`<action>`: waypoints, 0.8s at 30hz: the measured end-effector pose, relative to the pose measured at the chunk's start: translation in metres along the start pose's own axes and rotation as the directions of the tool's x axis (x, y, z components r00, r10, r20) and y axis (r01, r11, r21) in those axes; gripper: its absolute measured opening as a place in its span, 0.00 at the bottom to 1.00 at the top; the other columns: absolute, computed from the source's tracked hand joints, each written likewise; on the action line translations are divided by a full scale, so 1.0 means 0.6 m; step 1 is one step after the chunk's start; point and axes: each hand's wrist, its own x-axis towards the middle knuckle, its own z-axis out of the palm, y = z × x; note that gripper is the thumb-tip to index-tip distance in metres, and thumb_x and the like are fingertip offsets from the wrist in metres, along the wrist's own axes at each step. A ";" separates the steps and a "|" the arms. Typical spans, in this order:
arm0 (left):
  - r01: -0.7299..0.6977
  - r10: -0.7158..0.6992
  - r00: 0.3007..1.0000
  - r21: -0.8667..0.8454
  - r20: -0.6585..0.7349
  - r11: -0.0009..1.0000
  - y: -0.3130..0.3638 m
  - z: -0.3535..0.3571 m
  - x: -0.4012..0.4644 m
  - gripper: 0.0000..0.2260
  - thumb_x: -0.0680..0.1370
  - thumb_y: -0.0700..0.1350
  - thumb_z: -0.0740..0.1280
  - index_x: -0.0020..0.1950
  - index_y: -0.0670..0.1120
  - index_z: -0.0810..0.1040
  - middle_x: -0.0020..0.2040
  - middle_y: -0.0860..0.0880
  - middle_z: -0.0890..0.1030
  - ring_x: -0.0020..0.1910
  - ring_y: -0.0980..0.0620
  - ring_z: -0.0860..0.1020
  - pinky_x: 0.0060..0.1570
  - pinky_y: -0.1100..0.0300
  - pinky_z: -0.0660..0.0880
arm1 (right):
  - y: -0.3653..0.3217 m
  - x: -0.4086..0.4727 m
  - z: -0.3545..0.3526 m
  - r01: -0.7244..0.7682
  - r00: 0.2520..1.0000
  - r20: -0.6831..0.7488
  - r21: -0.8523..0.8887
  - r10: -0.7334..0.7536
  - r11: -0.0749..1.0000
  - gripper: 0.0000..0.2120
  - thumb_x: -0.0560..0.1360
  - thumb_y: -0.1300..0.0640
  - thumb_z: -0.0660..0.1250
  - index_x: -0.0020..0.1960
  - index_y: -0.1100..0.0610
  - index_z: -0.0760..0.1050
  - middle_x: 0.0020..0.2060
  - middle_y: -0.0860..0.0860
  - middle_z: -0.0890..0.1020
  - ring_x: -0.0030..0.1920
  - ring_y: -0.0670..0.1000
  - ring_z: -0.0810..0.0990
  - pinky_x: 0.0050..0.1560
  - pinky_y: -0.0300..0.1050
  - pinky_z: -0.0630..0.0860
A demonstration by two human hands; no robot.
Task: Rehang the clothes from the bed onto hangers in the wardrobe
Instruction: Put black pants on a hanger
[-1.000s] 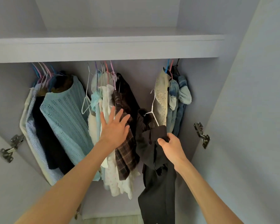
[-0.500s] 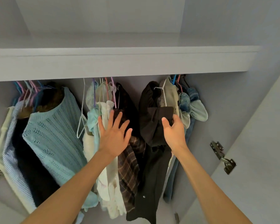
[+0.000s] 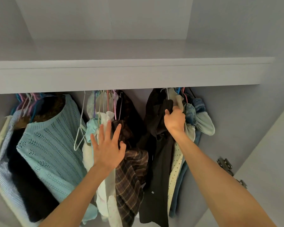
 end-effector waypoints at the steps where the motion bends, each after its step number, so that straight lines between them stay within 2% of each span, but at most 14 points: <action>1: -0.001 0.001 1.000 0.002 -0.003 1.000 -0.002 0.001 0.000 0.33 0.70 0.58 0.38 0.76 0.54 0.49 0.77 0.46 0.46 0.75 0.42 0.45 0.69 0.37 0.45 | 0.005 0.001 0.003 -0.001 1.000 -0.005 -0.014 0.001 1.000 0.12 0.79 0.58 0.60 0.56 0.66 0.70 0.50 0.64 0.79 0.53 0.63 0.77 0.44 0.48 0.71; 7: -0.002 0.002 1.000 -0.004 -0.012 1.000 -0.004 0.003 0.001 0.32 0.72 0.57 0.42 0.76 0.53 0.54 0.77 0.45 0.51 0.75 0.41 0.49 0.69 0.36 0.48 | 0.022 0.007 -0.015 -0.114 0.991 -0.065 0.047 0.117 0.992 0.14 0.79 0.60 0.59 0.61 0.67 0.68 0.57 0.65 0.76 0.59 0.64 0.74 0.53 0.50 0.71; 13: -0.004 0.003 0.999 -0.024 -0.033 1.000 -0.002 0.007 0.001 0.30 0.73 0.56 0.46 0.75 0.50 0.59 0.76 0.43 0.57 0.74 0.39 0.54 0.67 0.34 0.52 | 0.050 0.017 -0.041 -0.110 0.988 -0.109 0.034 0.114 0.993 0.14 0.77 0.57 0.63 0.57 0.67 0.70 0.54 0.64 0.77 0.56 0.64 0.76 0.52 0.51 0.73; 16: -0.012 0.011 0.999 -0.029 -0.041 1.000 0.002 0.005 0.002 0.30 0.73 0.55 0.46 0.74 0.50 0.60 0.75 0.42 0.57 0.73 0.38 0.55 0.67 0.34 0.53 | 0.068 0.012 -0.048 -0.014 0.991 -0.132 -0.023 0.011 1.000 0.13 0.77 0.57 0.64 0.55 0.67 0.71 0.50 0.64 0.78 0.52 0.63 0.78 0.48 0.49 0.73; 19: -0.019 0.018 0.999 -0.029 -0.032 0.999 0.000 0.005 0.000 0.29 0.73 0.55 0.48 0.74 0.49 0.61 0.75 0.42 0.58 0.73 0.38 0.57 0.66 0.34 0.54 | 0.084 0.002 -0.050 0.119 0.978 -0.160 -0.082 -0.131 0.989 0.14 0.76 0.61 0.64 0.59 0.67 0.71 0.54 0.63 0.76 0.55 0.61 0.76 0.53 0.49 0.72; 21: -0.028 0.027 0.999 -0.033 -0.029 0.999 0.000 0.003 -0.001 0.28 0.74 0.54 0.49 0.73 0.48 0.63 0.74 0.41 0.60 0.72 0.37 0.59 0.65 0.33 0.57 | 0.086 -0.006 -0.045 0.227 0.945 -0.208 -0.134 -0.252 0.965 0.15 0.74 0.63 0.65 0.60 0.66 0.72 0.55 0.63 0.75 0.56 0.62 0.74 0.57 0.53 0.71; 24: -0.047 0.045 0.998 -0.043 -0.050 0.998 0.000 0.000 -0.008 0.26 0.76 0.54 0.50 0.72 0.47 0.65 0.73 0.40 0.62 0.71 0.35 0.61 0.64 0.33 0.61 | 0.071 -0.024 -0.031 0.404 0.859 -0.235 -0.233 -0.455 0.884 0.16 0.74 0.61 0.66 0.59 0.65 0.73 0.54 0.61 0.76 0.55 0.61 0.74 0.55 0.55 0.71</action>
